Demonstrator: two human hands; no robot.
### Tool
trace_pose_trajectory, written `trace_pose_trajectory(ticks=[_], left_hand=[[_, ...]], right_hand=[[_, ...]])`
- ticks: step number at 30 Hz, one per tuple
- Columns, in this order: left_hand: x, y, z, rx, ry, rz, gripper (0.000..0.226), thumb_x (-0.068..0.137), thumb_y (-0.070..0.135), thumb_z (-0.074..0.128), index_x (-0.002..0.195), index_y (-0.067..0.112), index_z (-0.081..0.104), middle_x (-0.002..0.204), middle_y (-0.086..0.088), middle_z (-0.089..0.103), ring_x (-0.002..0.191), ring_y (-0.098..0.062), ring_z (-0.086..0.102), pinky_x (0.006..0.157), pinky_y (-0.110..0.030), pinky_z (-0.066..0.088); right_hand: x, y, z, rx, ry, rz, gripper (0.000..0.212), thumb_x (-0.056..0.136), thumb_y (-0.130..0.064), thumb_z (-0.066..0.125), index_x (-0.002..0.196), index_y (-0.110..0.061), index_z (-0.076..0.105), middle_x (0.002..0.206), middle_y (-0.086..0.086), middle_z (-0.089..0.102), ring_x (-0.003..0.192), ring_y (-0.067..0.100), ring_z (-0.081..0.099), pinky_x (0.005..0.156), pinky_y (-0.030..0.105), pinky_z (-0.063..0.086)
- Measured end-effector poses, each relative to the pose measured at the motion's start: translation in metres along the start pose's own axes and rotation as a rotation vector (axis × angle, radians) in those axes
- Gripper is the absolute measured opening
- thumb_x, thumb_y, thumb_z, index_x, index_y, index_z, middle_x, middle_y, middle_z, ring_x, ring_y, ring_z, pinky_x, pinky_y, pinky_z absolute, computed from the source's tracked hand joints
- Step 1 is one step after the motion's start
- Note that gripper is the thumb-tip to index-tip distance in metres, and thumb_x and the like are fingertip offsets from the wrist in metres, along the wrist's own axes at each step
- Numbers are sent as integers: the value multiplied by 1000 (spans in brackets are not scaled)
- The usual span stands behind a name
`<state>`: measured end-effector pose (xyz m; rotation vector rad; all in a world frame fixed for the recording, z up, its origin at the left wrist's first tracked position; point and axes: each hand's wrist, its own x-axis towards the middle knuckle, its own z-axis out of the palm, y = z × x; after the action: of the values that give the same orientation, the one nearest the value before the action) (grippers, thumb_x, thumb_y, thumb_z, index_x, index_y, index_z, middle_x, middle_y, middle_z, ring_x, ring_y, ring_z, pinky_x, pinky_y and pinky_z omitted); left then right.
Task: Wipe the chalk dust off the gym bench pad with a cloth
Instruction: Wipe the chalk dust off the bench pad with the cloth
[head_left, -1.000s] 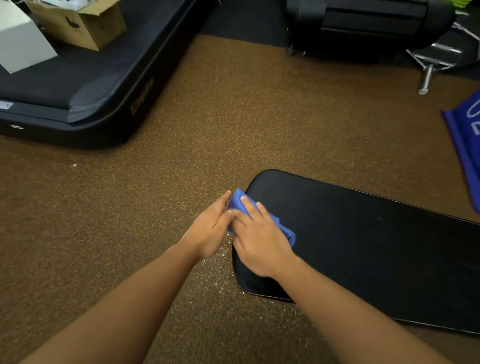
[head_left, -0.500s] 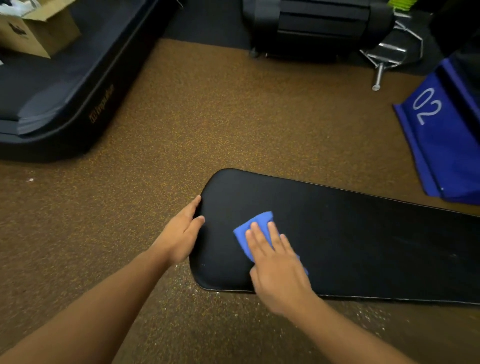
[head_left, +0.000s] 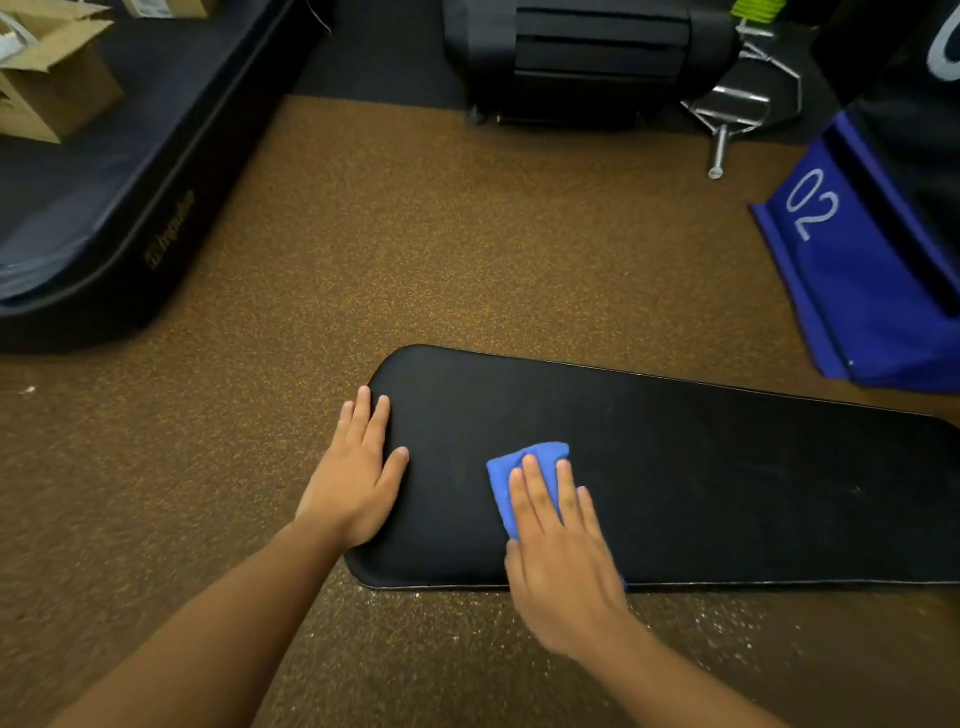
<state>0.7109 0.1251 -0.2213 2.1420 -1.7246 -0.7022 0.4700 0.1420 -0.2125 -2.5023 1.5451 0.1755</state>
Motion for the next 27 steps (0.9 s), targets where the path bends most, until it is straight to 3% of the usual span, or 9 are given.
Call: trace_pose_trajectory(ticks=[3,5,9,11,14,16,19,22,27], left_hand=[[0,-2,-4,-146,55,-3,62,99,27,37,152,19,5,159,3,-5,145,-10,-3,114,-25,4],[1,-4,-7,-256,88,-28,61,99,21,38,152,19,8,160,4,5,144,-6,4,112,-21,5],[2,-10,-12,-384,97,-75,57,99,21,37,151,21,14,158,6,17,143,-7,15,114,-25,10],[3,-12,-13,-426,98,-95,60,94,31,35,150,24,18,156,6,23,141,-7,21,114,-27,15],[6,-13,-17,-552,113,-122,65,86,35,33,149,22,23,152,3,31,133,-1,29,109,-21,20],[10,-14,-19,-573,115,-121,65,84,34,33,148,21,25,150,1,34,129,2,30,105,-17,20],[12,-16,-21,-578,104,-117,66,83,36,33,148,21,26,151,-1,33,130,0,29,107,-19,19],[11,-14,-23,-542,84,-98,66,84,36,32,148,21,26,151,2,33,130,0,28,108,-21,19],[12,-18,-22,-346,64,-13,55,93,29,35,146,17,31,153,-2,32,139,-11,28,111,-23,17]], right_hand=[[33,6,-5,4,57,93,65,89,-35,25,146,-4,28,154,13,26,141,40,20,110,52,26],[56,5,-8,15,44,118,66,93,-36,19,150,-5,11,159,12,8,144,39,3,114,51,11],[77,-13,-11,13,43,124,66,98,-34,24,148,-4,-6,159,14,-8,142,40,-12,116,50,2],[78,-29,-9,20,46,69,64,96,-32,22,149,-4,-2,159,14,-5,143,40,-10,117,50,2],[71,-61,-5,8,106,-51,66,88,-29,22,148,-2,18,157,16,16,143,41,7,114,50,11],[59,-82,2,0,86,-173,68,87,-28,27,148,-1,15,157,17,15,143,42,5,114,51,10],[34,-92,8,-15,41,-372,68,87,-32,18,149,-3,10,158,15,8,144,38,-3,116,51,8],[16,-75,10,-46,23,-531,68,85,-35,30,148,-9,23,157,8,19,145,32,9,115,48,13],[26,-68,7,-6,67,-395,66,85,-32,31,145,-7,31,154,9,28,143,34,18,112,48,26]])
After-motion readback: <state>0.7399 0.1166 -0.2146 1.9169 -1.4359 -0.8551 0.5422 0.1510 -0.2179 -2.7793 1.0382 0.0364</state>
